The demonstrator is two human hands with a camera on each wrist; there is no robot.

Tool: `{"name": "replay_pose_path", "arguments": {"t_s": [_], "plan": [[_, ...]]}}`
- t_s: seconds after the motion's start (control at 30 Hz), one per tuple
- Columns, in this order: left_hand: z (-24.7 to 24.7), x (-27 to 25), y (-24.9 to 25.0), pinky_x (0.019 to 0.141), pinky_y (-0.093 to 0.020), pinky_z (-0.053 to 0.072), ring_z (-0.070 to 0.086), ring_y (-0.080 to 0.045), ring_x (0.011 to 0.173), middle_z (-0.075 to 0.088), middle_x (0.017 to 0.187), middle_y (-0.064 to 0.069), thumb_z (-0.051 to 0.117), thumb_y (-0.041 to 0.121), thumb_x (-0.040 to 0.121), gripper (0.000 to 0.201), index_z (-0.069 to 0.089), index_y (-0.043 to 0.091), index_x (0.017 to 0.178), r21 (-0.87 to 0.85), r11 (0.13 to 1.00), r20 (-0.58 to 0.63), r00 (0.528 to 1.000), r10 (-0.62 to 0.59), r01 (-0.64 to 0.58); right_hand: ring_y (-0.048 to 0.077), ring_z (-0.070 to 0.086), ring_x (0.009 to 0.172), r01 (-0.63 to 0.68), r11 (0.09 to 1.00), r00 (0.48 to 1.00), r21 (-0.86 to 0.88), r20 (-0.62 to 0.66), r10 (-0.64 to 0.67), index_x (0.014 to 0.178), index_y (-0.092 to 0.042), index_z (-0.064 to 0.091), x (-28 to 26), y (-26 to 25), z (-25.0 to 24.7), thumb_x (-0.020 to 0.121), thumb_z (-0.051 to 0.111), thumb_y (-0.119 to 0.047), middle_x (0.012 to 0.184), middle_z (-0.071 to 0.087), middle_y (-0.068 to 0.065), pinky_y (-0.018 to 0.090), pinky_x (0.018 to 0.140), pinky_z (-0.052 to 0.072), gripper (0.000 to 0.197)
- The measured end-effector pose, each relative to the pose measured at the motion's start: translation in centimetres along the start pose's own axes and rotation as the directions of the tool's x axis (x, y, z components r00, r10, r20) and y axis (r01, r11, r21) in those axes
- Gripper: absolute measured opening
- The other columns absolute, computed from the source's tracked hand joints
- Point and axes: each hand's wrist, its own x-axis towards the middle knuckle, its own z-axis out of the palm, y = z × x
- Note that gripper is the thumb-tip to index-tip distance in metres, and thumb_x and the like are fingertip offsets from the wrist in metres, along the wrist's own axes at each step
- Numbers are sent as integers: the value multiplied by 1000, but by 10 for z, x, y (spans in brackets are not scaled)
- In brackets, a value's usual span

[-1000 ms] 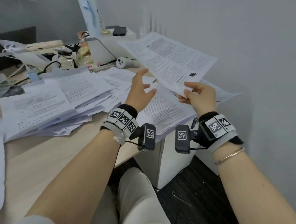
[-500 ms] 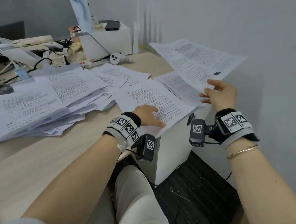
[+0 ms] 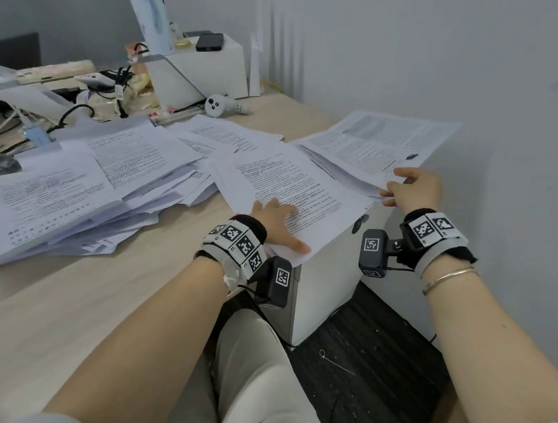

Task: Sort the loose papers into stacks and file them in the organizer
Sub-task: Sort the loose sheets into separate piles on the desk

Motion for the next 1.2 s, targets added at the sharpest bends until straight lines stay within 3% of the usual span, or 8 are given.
{"name": "replay_pose_path", "arguments": {"t_s": [0.13, 0.23, 0.37, 0.43, 0.5, 0.63, 0.8, 1.2], "plan": [[4, 6, -5, 109, -65, 18, 5, -35, 143, 10, 157, 0, 66, 65, 71, 96, 17, 34, 147, -31, 999, 11, 999, -40, 41, 18, 61, 60, -56, 991, 998, -125, 12, 58, 121, -2, 58, 4, 7, 1, 84, 62, 3, 93, 56, 11, 19, 46, 53, 38], [4, 4, -4, 106, -66, 21, 10, -35, 141, 15, 155, 0, 64, 67, 70, 92, 22, 35, 145, -35, 999, -3, 999, -41, 40, 19, 55, 77, -7, 961, 1000, -277, -17, 3, 119, -3, 62, 0, 8, 1, 80, 69, -5, 100, 56, 10, 22, 72, 49, 40], [1, -2, -7, 108, -65, 15, 16, -34, 141, 27, 151, 2, 59, 76, 64, 91, 31, 34, 141, -112, 993, -32, 999, -31, 27, 19, 51, 93, -7, 954, 999, -300, -44, -6, 121, -8, 58, -12, -4, 2, 83, 68, -12, 137, 31, 13, 17, 81, 36, 39], [-1, -5, -11, 112, -60, 16, 19, -30, 142, 30, 152, 3, 56, 79, 60, 98, 32, 31, 143, -211, 977, -76, 997, -8, -8, 18, 50, 106, 26, 958, 998, -286, -40, -39, 122, -10, 57, -18, -13, 5, 85, 67, -14, 140, 28, 11, 10, 80, 31, 39], [-6, -12, -17, 114, -51, 22, 28, -23, 139, 36, 150, 4, 61, 68, 73, 83, 37, 27, 141, -334, 941, -156, 988, -1, -52, 17, 49, 114, 64, 960, 997, -271, -26, -73, 120, -10, 58, -26, -25, 10, 85, 66, -15, 141, 30, 10, 7, 82, 28, 36], [-23, -29, -35, 108, -29, 28, 39, -15, 132, 44, 143, 3, 60, 46, 87, 54, 48, 20, 133, -429, 895, -264, 965, 8, -125, 19, 49, 122, 167, 962, 986, -215, 26, -165, 111, -14, 64, -42, -53, 33, 83, 67, -16, 136, 42, 8, 19, 100, 33, 28], [-39, -58, -67, 98, -23, 30, 45, -13, 125, 49, 137, 2, 57, 41, 91, 45, 53, 18, 129, -454, 880, -328, 944, -23, -137, 13, 53, 116, 261, 958, 958, -115, 150, -243, 103, -13, 69, -73, -86, 73, 83, 63, -13, 120, 61, 3, 16, 90, 32, 21], [-44, -130, -167, 85, -22, 34, 52, -13, 102, 60, 124, -2, 54, 33, 93, 34, 59, 14, 121, -557, 829, -424, 841, -336, 51, 13, 55, 115, 340, 940, 829, 3, 470, -302, 98, -13, 70, -153, -128, 191, 82, 61, -11, 118, 63, 3, 17, 88, 33, 18]]}}
